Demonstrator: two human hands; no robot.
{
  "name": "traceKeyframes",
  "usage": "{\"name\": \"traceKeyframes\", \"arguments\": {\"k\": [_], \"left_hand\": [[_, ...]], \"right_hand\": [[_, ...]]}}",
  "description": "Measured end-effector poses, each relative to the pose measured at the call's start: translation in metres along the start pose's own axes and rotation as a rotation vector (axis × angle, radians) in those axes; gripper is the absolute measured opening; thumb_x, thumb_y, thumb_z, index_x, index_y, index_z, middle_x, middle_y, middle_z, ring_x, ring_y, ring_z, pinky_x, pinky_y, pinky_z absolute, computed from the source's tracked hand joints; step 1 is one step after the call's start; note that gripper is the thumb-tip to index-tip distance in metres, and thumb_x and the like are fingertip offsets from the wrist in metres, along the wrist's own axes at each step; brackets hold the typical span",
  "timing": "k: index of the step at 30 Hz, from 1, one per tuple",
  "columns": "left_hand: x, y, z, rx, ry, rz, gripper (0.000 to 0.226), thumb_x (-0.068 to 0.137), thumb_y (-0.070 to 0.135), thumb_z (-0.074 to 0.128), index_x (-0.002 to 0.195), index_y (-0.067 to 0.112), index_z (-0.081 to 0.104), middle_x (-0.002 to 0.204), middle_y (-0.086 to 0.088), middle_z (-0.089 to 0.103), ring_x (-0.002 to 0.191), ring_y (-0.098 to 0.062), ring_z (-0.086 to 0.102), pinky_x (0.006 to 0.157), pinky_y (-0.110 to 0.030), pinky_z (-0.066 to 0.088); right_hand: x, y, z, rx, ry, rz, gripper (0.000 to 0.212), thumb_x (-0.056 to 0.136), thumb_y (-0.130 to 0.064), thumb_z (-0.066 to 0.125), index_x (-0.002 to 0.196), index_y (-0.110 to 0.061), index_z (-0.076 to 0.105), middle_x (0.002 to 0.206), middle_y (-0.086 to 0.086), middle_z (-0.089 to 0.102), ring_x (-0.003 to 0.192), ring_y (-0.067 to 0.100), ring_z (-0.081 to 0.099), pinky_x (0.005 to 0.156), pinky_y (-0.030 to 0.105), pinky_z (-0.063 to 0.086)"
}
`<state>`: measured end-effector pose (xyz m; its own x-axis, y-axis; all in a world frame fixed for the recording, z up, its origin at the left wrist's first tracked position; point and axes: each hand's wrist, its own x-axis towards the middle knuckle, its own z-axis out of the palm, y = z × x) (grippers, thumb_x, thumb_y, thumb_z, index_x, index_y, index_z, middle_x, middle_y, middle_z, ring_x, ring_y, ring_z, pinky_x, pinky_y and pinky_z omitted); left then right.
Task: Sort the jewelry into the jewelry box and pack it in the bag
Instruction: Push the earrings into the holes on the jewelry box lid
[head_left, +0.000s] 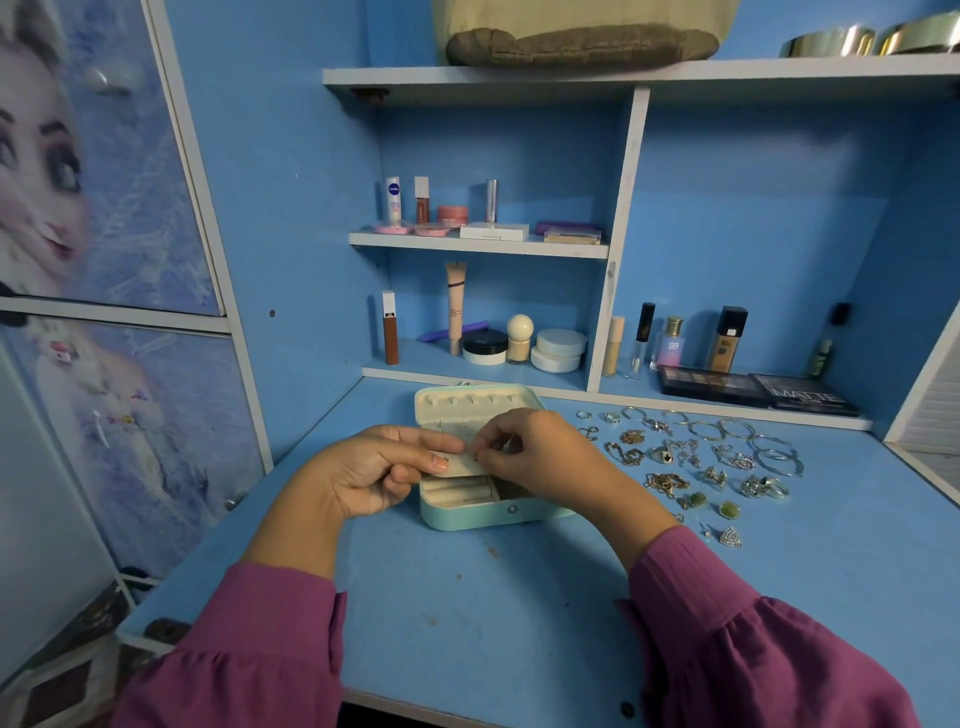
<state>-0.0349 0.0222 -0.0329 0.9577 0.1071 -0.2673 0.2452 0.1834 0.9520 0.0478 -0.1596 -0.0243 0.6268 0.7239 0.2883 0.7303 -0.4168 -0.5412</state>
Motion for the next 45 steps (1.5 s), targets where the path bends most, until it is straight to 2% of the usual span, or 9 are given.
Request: {"name": "traceKeyframes", "arguments": {"k": [7,10,17,24,29,37,42,45], "left_hand": [[-0.0004,0.0007,0.0005,-0.003,0.003,-0.005,0.027,0.083,-0.014,0.054,0.087,0.004,0.073,0.05,0.003,0.052,0.031,0.0,0.033,0.032,-0.007,0.024],[-0.0009,0.0008,0.001,0.001,0.0,-0.006,0.027,0.083,-0.015,0.053,0.09,0.003,0.071,0.05,0.003,0.052,0.031,0.0,0.033,0.032,-0.006,0.024],[-0.0011,0.0008,0.0011,-0.008,0.0,-0.011,0.032,0.082,-0.015,0.053,0.079,0.007,0.077,0.049,0.003,0.052,0.03,0.0,0.033,0.031,-0.007,0.024],[0.0,-0.0006,0.0004,-0.005,0.001,-0.005,0.028,0.081,-0.015,0.053,0.097,0.002,0.069,0.05,0.003,0.054,0.03,0.0,0.032,0.031,-0.007,0.024],[0.0003,-0.0011,0.0,-0.011,0.003,0.002,0.028,0.08,-0.015,0.054,0.094,0.002,0.07,0.051,0.002,0.054,0.03,0.0,0.031,0.031,-0.008,0.024],[0.0007,-0.0007,-0.0008,0.004,-0.018,0.0,0.027,0.063,-0.006,0.063,0.079,0.009,0.079,0.051,0.003,0.053,0.03,0.0,0.032,0.031,-0.008,0.025],[0.0008,-0.0009,-0.0016,0.002,-0.021,-0.003,0.027,0.067,-0.009,0.062,0.08,0.008,0.079,0.052,0.002,0.053,0.03,-0.001,0.032,0.031,-0.008,0.025],[0.0004,-0.0008,-0.0012,0.006,-0.021,-0.003,0.028,0.071,-0.011,0.06,0.079,0.008,0.079,0.053,0.001,0.054,0.03,-0.001,0.032,0.031,-0.008,0.025]], "right_hand": [[0.0003,0.0007,-0.0013,0.044,0.01,0.01,0.004,0.085,-0.027,0.064,0.086,-0.028,0.068,0.079,-0.015,0.061,0.076,0.006,0.057,0.075,0.029,0.051],[0.0007,-0.0006,-0.0011,0.003,0.009,-0.01,0.005,0.087,-0.028,0.063,0.087,-0.027,0.067,0.076,-0.018,0.059,0.074,0.004,0.055,0.074,0.029,0.05],[0.0019,-0.0018,-0.0018,-0.046,-0.021,-0.014,0.009,0.088,-0.028,0.062,0.093,-0.023,0.069,0.082,-0.015,0.058,0.075,0.005,0.054,0.072,0.026,0.048],[0.005,-0.0021,0.0004,-0.086,-0.041,-0.005,0.01,0.087,-0.027,0.062,0.093,-0.024,0.07,0.074,-0.017,0.053,0.073,0.006,0.052,0.069,0.025,0.046],[0.0061,-0.0055,-0.0003,-0.115,-0.057,-0.002,0.012,0.087,-0.026,0.061,0.095,-0.023,0.071,0.083,-0.01,0.059,0.078,0.012,0.057,0.074,0.032,0.05],[0.0002,-0.0048,-0.0019,-0.088,-0.018,-0.047,0.009,0.088,-0.024,0.06,0.094,-0.021,0.067,0.081,-0.012,0.058,0.079,0.009,0.056,0.071,0.027,0.049],[0.0019,-0.0065,-0.0017,-0.127,-0.043,-0.047,0.014,0.089,-0.025,0.059,0.097,-0.017,0.068,0.089,-0.006,0.063,0.08,0.01,0.056,0.072,0.026,0.048],[0.0025,-0.0078,-0.0022,-0.141,-0.045,-0.041,0.015,0.089,-0.025,0.059,0.097,-0.016,0.068,0.086,-0.007,0.06,0.078,0.011,0.055,0.071,0.027,0.047]]}}
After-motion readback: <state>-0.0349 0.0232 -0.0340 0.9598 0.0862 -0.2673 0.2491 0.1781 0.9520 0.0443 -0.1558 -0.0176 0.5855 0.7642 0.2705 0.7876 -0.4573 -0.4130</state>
